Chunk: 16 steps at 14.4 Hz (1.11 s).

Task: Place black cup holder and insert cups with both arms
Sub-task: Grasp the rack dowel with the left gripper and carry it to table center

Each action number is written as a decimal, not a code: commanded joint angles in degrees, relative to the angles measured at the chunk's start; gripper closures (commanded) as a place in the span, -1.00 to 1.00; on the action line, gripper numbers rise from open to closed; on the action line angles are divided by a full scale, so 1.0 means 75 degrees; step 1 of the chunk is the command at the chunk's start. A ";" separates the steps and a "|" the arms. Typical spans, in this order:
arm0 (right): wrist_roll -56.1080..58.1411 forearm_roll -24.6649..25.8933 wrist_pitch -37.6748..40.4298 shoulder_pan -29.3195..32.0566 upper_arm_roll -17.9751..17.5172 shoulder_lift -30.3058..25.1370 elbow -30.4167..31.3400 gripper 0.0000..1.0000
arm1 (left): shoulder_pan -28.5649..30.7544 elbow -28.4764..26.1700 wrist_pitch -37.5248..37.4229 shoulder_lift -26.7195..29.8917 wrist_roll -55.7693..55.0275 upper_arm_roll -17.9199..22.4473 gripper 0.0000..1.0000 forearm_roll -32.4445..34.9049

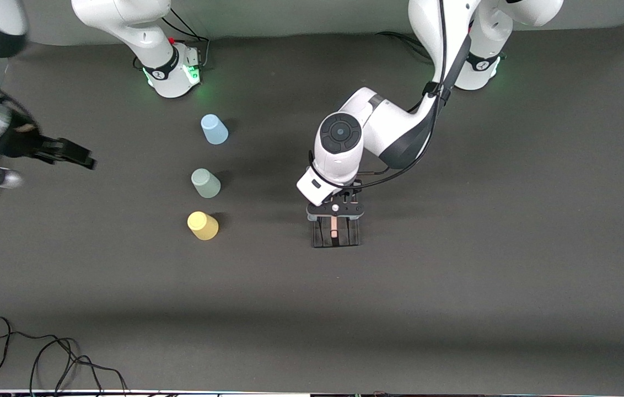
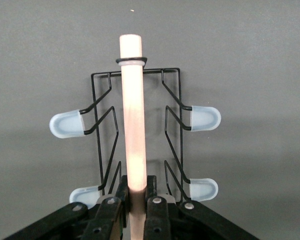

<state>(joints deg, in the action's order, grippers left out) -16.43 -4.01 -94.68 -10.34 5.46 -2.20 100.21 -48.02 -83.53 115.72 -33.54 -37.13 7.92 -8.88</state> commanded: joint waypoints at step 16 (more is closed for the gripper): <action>-0.2016 -0.0074 -0.8021 -0.1785 0.0022 -0.0330 0.6923 -1.00 | 0.0706 0.0754 -0.0345 0.0744 0.0029 0.0151 -1.00 0.0188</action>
<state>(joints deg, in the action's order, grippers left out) -30.64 -4.10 -150.43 -23.54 5.48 -8.11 151.40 -45.57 -79.81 115.73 -30.50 -37.57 9.24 -7.86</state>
